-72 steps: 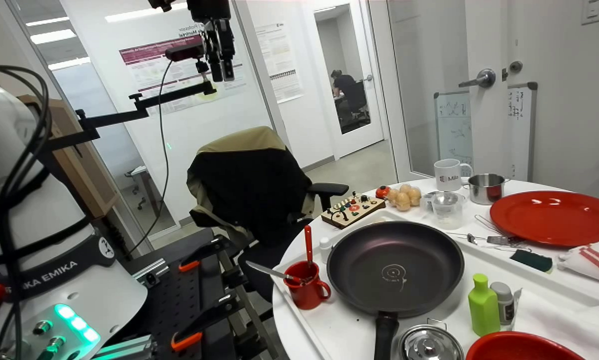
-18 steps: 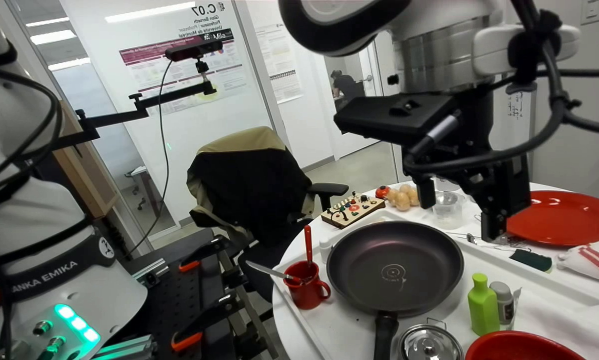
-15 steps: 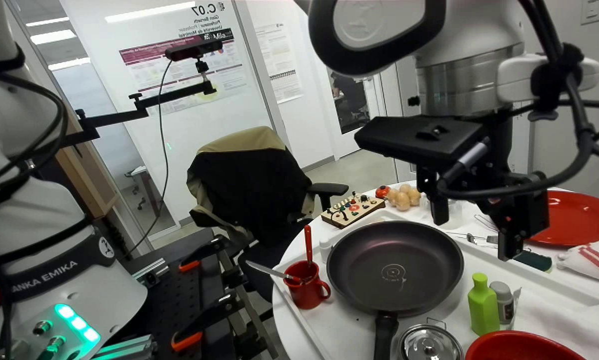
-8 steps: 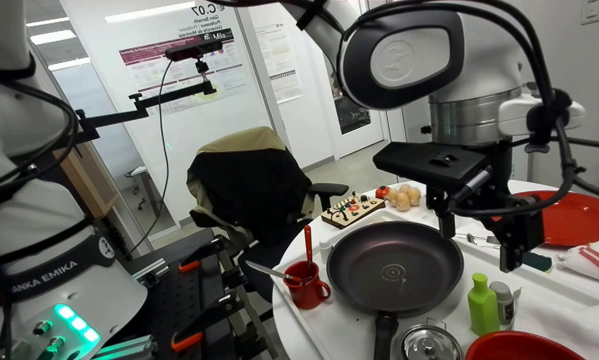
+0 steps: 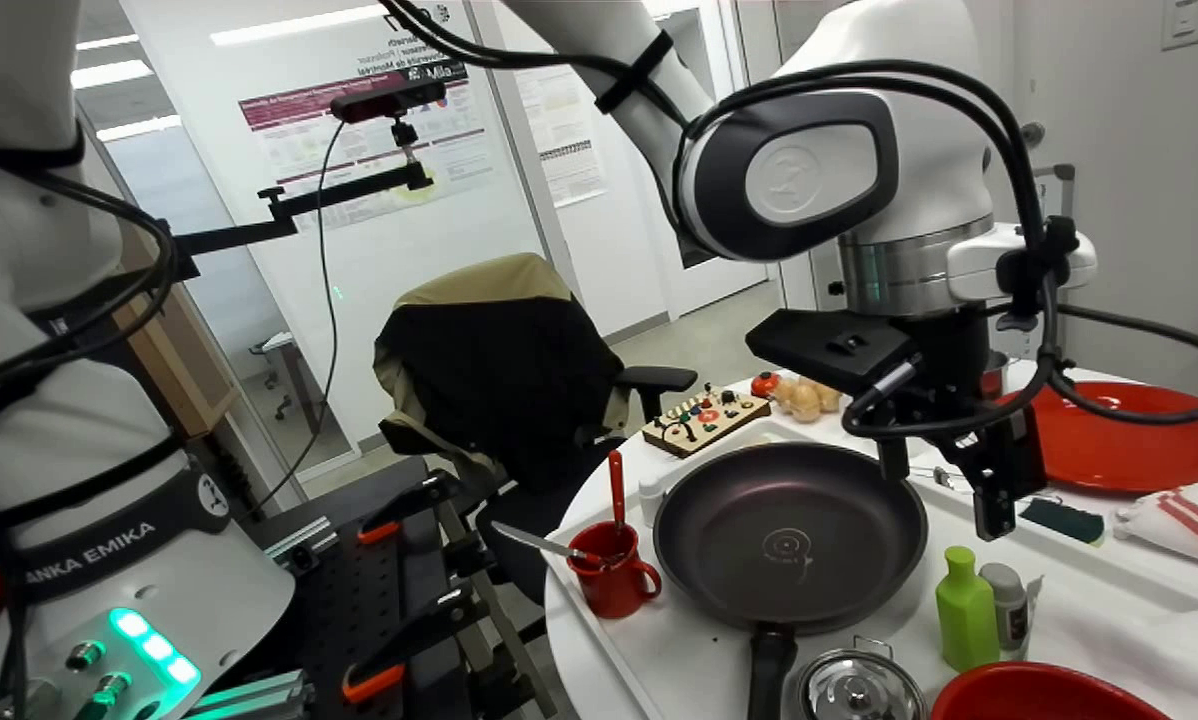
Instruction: Move the green bottle to the left
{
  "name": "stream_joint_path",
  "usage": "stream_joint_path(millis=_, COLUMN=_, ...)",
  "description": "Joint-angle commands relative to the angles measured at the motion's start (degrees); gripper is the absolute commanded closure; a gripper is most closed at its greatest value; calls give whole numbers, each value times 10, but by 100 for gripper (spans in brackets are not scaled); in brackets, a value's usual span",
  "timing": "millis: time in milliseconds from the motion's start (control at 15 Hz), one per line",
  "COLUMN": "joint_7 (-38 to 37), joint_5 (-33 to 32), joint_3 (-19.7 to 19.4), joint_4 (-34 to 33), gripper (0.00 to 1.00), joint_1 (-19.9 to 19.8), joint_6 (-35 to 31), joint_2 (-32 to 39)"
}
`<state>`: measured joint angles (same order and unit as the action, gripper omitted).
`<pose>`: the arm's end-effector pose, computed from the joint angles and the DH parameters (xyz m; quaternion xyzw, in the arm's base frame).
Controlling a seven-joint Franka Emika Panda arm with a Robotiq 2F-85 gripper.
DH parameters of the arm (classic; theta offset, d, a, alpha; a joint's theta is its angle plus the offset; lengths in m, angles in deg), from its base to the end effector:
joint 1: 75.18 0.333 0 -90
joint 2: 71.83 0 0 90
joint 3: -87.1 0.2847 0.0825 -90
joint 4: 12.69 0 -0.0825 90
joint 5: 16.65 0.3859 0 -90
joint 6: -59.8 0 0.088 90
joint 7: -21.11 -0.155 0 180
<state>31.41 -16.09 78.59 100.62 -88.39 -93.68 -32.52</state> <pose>0.5429 -0.2243 0.0471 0.9952 -0.0867 -0.0016 0.0459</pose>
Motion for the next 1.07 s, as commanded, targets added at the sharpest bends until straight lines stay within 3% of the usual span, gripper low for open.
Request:
stream_joint_path(millis=0, joint_7=-76, joint_5=-17, joint_3=-28, joint_4=2, gripper=0, joint_1=35, joint_6=-45, joint_2=12)
stream_joint_path(millis=333, joint_7=-123, joint_5=-15, joint_3=-44, joint_4=1, gripper=0, joint_1=55, joint_6=-65, joint_2=29)
stream_joint_path(millis=1000, joint_7=-92, joint_5=-8, joint_3=-16, joint_4=-40, gripper=0, joint_1=21, joint_6=-59, joint_2=96)
